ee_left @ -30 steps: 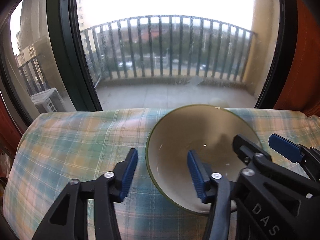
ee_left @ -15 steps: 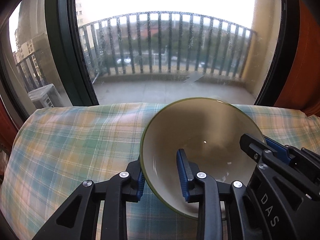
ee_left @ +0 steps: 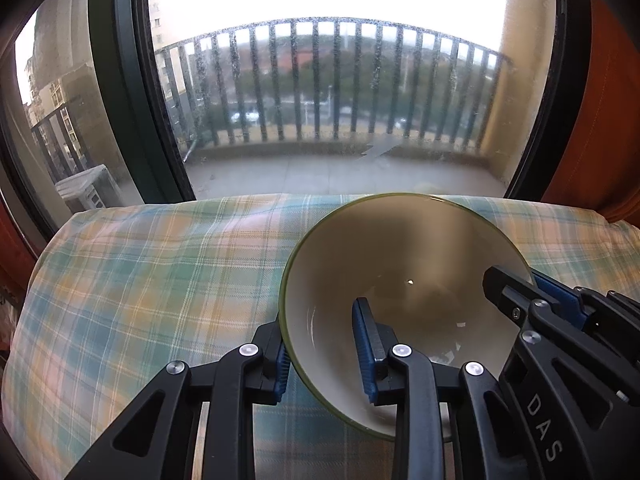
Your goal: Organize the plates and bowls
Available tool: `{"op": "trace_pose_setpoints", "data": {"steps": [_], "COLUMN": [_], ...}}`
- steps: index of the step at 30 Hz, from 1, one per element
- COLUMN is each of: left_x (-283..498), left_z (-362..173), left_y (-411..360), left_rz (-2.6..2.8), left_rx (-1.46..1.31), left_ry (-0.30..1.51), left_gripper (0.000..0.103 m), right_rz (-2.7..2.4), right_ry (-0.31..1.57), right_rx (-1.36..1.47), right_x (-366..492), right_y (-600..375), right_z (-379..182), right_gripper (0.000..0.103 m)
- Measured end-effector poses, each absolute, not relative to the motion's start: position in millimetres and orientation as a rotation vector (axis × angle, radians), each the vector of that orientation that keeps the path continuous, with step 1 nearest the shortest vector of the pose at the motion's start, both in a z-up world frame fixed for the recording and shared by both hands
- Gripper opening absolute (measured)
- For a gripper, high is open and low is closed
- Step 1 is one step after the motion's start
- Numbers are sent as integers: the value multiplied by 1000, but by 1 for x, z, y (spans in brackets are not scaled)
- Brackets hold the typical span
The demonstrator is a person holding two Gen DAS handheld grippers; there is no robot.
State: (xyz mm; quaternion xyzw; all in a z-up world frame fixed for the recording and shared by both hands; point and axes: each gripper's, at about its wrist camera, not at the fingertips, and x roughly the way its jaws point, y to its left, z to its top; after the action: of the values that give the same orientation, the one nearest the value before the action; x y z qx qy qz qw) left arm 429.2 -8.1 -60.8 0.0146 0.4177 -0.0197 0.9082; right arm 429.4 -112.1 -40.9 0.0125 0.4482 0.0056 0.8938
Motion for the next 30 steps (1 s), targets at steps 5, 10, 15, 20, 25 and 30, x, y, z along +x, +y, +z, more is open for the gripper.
{"op": "trace_pose_setpoints", "data": {"steps": [5,10,15,20,25,30], "left_x": [420,411,402,387,371,354], "left_z": [-54,-47,-36,-23,-8,1], "left_y": [-9,-6,-4,-3,-3,0], "left_rz": [-30,-20,-10,-9,-13,-19], "left_rx": [41,36,37,45,47,45], "left_ry": [847,842,826,805,780,755], "left_gripper": [27,27,27,27,27,27], "right_rz": [28,40,61,70,76,85], "right_ry": [928,919,909,893,867,848], "right_rx": [13,1,-13,-5,-3,6], "right_x": [420,413,403,392,375,357], "right_y": [-112,-110,-107,-109,-110,-113], "right_z": [-33,-25,-14,-1,15,29], "right_gripper": [18,18,18,18,18,18]}}
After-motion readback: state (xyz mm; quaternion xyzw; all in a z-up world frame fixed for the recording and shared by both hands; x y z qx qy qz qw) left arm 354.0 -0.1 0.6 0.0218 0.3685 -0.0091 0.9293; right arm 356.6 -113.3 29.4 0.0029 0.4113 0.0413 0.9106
